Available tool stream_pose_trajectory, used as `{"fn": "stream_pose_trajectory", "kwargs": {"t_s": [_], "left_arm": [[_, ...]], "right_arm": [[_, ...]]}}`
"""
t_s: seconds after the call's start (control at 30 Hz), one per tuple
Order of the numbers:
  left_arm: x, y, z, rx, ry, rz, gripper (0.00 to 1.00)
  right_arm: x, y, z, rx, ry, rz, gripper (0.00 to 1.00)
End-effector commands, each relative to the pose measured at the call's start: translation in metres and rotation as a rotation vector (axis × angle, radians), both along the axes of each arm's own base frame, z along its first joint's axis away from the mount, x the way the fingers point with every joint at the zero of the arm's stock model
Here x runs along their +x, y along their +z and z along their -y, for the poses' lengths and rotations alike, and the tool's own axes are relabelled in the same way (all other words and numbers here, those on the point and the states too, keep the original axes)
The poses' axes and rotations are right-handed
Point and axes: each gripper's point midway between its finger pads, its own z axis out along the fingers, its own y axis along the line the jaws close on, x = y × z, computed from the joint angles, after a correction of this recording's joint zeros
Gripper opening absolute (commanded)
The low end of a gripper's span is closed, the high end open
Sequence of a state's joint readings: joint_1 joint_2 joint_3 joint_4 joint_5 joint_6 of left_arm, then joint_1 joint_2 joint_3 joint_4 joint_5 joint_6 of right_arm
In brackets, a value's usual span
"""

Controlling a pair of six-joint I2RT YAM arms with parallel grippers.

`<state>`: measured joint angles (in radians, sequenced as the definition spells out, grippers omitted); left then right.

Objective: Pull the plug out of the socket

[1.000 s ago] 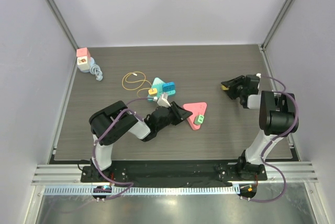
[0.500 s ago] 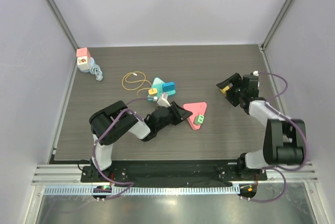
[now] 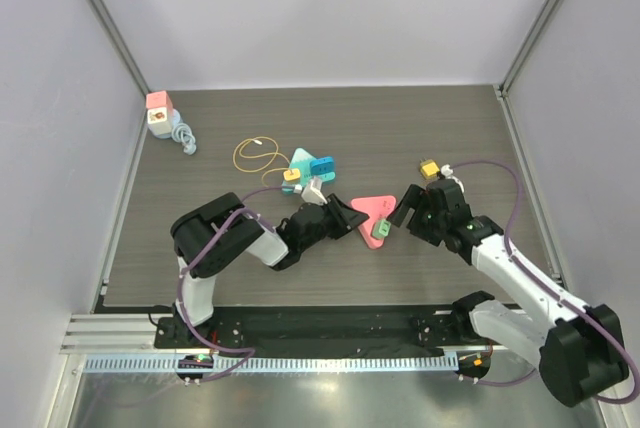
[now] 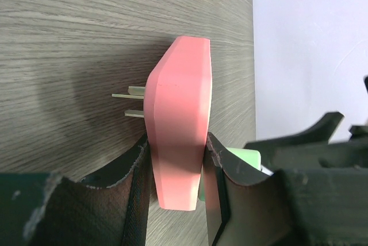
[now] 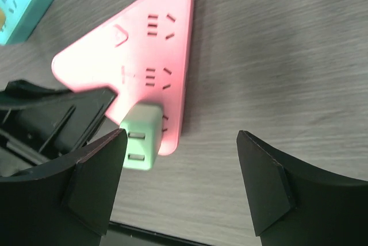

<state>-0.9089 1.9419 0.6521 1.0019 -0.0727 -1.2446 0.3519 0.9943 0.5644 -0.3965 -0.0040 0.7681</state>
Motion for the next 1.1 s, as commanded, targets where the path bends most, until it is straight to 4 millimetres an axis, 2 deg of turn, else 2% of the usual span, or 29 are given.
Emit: {"fn": "stream_pose_trajectory", "kwargs": {"t_s": [0.0, 0.17, 0.4, 0.5, 0.6, 0.77, 1.07], "left_arm": [[-0.01, -0.032, -0.01, 0.16, -0.013, -0.017, 0.0], [-0.01, -0.032, -0.008, 0.17, -0.014, -0.013, 0.0], [-0.011, -0.033, -0.008, 0.176, -0.015, -0.009, 0.0], [-0.011, -0.033, -0.008, 0.177, -0.015, -0.008, 0.0], [-0.011, -0.032, -0.008, 0.175, -0.017, -0.007, 0.0], [-0.012, -0.033, -0.008, 0.176, -0.017, -0.008, 0.0], [-0.011, -0.03, -0.006, 0.172, -0.023, -0.004, 0.0]], "right_arm": [[-0.01, 0.005, 0.001, -0.016, -0.007, 0.023, 0.83], [-0.015, 0.0, -0.013, -0.032, 0.053, 0.0, 0.8], [-0.011, -0.002, -0.041, 0.003, 0.111, 0.013, 0.62], [-0.009, 0.0, -0.05, 0.008, 0.122, 0.027, 0.61], [-0.01, -0.008, -0.057, 0.0, 0.132, 0.009, 0.61], [-0.011, -0.022, -0.057, -0.031, 0.115, -0.017, 0.58], [0.001, -0.007, -0.059, -0.033, 0.101, 0.032, 0.48]]}}
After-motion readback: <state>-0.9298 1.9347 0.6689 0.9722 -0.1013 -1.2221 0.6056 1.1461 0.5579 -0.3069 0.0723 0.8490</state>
